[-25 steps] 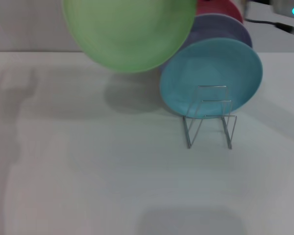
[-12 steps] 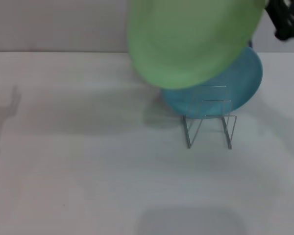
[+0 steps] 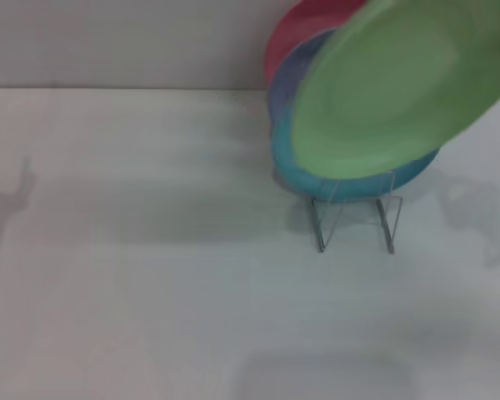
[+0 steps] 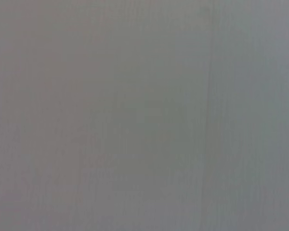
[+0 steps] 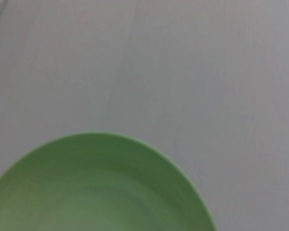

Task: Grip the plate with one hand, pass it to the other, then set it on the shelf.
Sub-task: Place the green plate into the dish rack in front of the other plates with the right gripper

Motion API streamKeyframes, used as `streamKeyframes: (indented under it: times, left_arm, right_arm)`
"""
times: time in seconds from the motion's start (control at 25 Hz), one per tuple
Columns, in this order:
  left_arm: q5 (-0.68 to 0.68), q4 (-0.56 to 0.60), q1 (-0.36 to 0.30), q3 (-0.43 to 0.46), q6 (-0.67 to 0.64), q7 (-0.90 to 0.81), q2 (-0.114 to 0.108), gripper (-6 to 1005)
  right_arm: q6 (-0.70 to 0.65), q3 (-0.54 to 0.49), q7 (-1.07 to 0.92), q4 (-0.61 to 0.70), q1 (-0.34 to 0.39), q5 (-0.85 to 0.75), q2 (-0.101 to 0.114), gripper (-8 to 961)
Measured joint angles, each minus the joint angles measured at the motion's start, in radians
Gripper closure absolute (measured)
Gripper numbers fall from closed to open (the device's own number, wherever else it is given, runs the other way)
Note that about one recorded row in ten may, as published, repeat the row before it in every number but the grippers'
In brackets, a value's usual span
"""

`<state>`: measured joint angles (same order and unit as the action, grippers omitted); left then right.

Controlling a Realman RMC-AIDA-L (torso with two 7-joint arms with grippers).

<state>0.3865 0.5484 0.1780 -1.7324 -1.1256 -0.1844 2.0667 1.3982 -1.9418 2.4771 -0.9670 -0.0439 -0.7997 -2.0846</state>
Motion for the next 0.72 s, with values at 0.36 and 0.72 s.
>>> streamKeyframes:
  times: [0.36, 0.72]
  left_arm:
    - [-0.002, -0.053, 0.016, -0.010, -0.004, -0.049, -0.002, 192]
    - [-0.003, -0.066, 0.024, -0.027, 0.007, -0.049, -0.004, 191]
  right_arm:
    - [0.074, -0.054, 0.198, 0.110, -0.021, 0.015, 0.000, 914]
    - [0.103, -0.068, 0.321, 0.171, -0.050, 0.011, 0.002, 904]
